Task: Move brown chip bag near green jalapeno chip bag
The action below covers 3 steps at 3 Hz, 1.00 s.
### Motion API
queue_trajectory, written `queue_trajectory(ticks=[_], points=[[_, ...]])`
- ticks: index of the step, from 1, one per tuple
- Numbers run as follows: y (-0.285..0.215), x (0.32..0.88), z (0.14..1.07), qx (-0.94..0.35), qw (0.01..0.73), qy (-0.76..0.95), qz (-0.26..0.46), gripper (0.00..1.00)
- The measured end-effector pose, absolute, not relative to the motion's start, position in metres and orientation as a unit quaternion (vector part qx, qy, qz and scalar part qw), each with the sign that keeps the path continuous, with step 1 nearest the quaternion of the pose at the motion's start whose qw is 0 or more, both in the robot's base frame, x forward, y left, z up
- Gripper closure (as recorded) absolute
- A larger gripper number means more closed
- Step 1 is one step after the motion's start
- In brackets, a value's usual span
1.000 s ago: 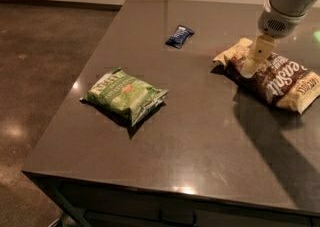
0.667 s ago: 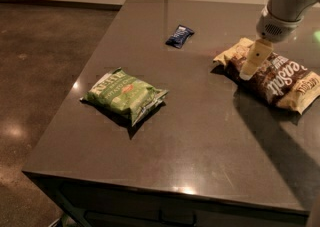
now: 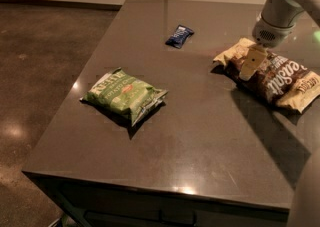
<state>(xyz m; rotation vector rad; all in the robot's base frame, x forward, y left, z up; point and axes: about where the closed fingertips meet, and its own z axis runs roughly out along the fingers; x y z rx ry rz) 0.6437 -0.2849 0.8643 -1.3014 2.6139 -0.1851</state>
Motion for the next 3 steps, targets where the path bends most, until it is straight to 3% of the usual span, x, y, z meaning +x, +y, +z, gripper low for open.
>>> queue_trajectory(ticks=[3], points=[[-0.235, 0.624, 0.874, -0.491, 0.113, 0.863, -0.031, 0.95]])
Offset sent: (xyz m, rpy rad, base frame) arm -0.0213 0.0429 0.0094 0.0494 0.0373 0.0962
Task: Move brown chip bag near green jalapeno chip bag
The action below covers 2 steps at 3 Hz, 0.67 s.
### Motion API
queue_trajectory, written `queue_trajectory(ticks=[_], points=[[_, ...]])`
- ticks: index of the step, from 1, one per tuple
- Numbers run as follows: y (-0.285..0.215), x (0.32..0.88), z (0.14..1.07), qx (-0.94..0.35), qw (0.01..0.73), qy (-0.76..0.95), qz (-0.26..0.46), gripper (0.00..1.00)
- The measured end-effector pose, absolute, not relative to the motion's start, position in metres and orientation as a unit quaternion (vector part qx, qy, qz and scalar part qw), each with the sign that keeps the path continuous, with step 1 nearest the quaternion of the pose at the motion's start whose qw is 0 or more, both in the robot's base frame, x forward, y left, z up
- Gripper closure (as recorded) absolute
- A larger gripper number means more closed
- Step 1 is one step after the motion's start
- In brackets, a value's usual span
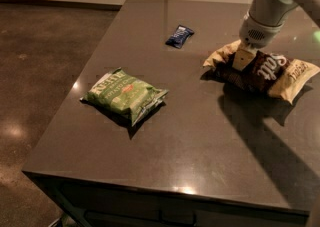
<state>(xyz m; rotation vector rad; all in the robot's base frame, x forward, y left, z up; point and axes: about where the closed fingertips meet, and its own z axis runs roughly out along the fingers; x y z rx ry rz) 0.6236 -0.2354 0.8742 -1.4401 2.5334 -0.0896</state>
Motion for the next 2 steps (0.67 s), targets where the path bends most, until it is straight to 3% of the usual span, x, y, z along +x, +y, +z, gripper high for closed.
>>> queue_trajectory(ticks=[1, 2], points=[[-0.18, 0.595, 0.897, -0.552, 0.125, 0.825, -0.007, 1.0], [-0.142, 0.573, 0.914, -0.592, 0.132, 0.795, 0.014, 0.98]])
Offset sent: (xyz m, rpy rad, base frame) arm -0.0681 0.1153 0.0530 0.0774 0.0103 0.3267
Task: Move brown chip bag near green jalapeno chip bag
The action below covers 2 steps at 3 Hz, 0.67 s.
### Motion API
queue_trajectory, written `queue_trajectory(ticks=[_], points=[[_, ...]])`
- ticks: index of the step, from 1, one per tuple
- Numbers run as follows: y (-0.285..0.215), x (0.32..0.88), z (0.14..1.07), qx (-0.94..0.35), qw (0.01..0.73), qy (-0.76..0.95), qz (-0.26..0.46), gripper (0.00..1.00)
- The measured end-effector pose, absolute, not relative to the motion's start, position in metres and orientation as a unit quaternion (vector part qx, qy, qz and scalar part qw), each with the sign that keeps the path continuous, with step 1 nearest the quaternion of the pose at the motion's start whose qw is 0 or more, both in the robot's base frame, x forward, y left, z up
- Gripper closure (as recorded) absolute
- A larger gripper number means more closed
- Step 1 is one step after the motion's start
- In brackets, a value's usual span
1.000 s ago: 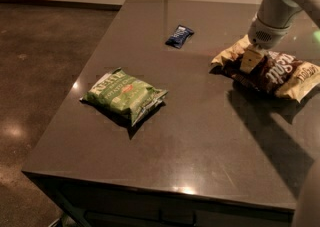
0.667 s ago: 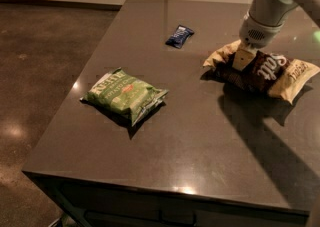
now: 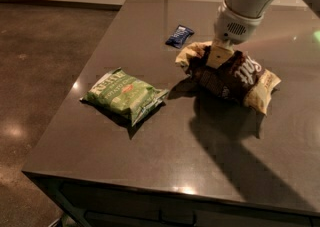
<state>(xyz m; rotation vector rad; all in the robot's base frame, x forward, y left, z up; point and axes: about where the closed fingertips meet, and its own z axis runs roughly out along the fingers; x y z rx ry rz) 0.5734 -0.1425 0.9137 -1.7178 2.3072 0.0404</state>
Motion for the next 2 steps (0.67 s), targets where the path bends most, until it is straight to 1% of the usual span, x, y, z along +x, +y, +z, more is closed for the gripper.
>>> queue_trajectory(ticks=[1, 2], points=[[-0.121, 0.561, 0.922, -0.609, 0.138, 0.78, 0.034, 0.76], [-0.1, 0.546, 0.923, -0.622, 0.138, 0.768, 0.068, 0.44]])
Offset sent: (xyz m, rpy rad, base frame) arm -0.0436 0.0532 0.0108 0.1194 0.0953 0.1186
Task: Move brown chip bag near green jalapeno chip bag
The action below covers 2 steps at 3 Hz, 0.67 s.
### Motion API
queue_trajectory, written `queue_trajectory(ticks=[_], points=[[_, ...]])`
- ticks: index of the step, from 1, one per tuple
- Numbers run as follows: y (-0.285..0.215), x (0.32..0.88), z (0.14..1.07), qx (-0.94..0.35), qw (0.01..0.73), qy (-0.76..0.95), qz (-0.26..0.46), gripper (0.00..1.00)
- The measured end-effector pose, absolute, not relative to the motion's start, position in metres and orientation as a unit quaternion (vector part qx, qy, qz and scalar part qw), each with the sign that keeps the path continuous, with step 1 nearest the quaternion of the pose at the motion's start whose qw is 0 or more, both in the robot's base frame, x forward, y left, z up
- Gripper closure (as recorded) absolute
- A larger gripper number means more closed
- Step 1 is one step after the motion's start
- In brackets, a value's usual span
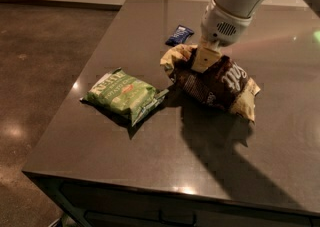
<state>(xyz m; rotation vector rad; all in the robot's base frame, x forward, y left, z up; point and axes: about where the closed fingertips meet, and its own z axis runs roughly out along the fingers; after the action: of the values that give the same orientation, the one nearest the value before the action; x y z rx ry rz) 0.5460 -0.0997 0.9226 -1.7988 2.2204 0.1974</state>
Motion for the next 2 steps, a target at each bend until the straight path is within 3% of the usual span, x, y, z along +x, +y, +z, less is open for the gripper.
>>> queue_trajectory(ticks=[2], points=[[-0.0886, 0.5421, 0.9216, -0.629, 0.143, 0.76, 0.081, 0.01]])
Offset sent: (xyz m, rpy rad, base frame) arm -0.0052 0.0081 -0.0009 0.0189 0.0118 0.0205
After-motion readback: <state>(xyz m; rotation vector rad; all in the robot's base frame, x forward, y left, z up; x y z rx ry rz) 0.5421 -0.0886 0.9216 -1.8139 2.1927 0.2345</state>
